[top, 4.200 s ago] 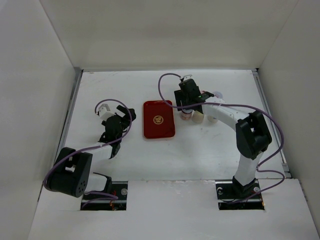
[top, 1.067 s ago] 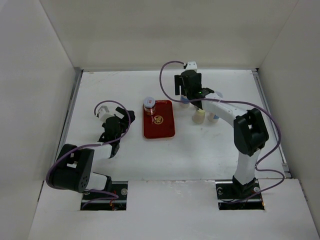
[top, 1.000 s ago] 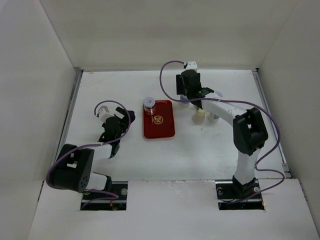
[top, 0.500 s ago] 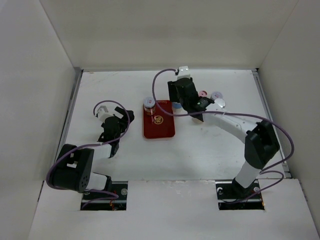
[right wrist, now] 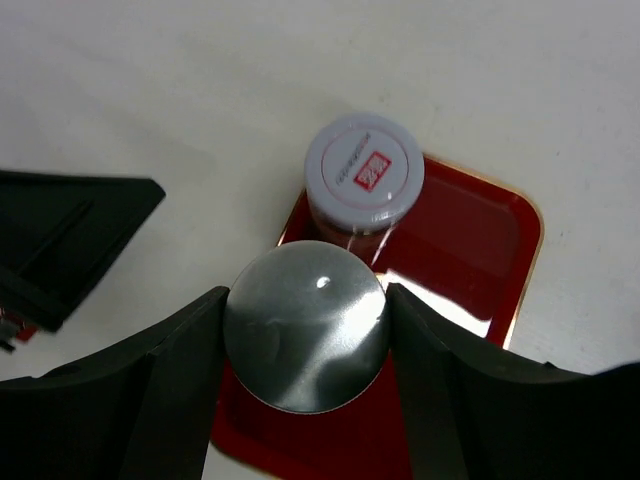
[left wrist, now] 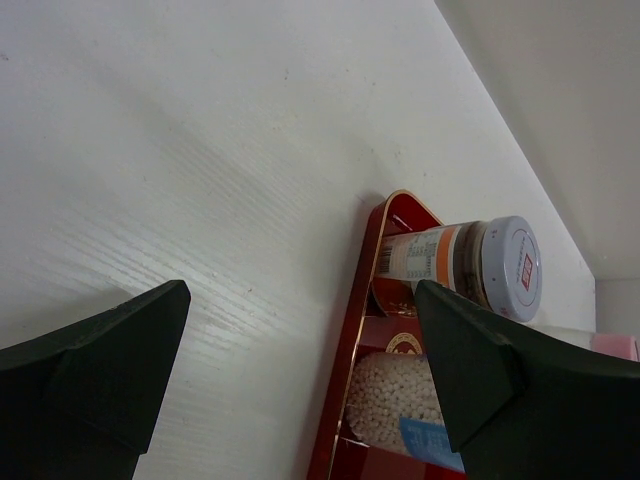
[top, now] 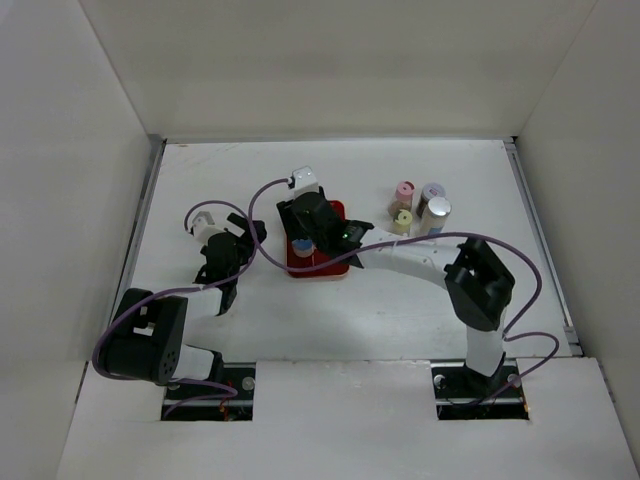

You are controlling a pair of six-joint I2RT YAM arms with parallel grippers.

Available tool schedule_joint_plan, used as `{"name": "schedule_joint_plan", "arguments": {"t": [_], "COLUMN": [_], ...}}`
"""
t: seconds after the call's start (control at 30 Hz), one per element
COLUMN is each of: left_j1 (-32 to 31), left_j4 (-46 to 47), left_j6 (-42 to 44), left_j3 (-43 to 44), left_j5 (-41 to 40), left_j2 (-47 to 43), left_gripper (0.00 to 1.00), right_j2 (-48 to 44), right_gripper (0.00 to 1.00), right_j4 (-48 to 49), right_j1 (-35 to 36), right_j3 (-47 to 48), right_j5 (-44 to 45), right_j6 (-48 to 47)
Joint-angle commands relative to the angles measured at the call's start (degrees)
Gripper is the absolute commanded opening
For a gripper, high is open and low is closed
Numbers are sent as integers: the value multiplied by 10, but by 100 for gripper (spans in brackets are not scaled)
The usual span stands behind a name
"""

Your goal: Organize the condiment bottles

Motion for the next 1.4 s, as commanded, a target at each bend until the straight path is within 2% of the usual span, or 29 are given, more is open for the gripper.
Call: {"name": "schedule_joint_plan", "arguments": {"t": [0.0,0.27,0.5,0.67,0.83,0.93,1.0,1.13,1.27,1.37], "left_j1": [5,1,7,6,5,5,4,3,6,6], "left_j4": [29,29,29,29,29,29,32,33,33,33], "left_j6": [-4,-1,-1,-1,-1,-1,-1,-2,-3,-4], "left_j3": [1,1,-4,-1,-1,2,4,5,5,5], "left_j5": [3,1,-4,1,0,1,6,8,8,10], "left_j2": [-11,-15,-25,-17,-21,-12,-9,-7,-5,-4], "left_gripper": [100,100,100,100,100,100,100,100,100,100], "right_j2": [8,11,31,48,57,49,36,-9,-94,-181], "right_gripper": [57,59,59,67,69,81,88,94,96,96], "right_j4": [68,135,154,152,154,144,131,109,96,96], "right_j1": [10,14,2,-3,-3,-2,-2,-1,0,-31], "right_j3": [51,13,46,54,55,58,53,32,-26,-97], "right_j5": [14,55,58,54,55,53,52,52,55,75], "right_j6": [2,-4,-15,-13,-21,-22,-28,-30,-23,-12]}}
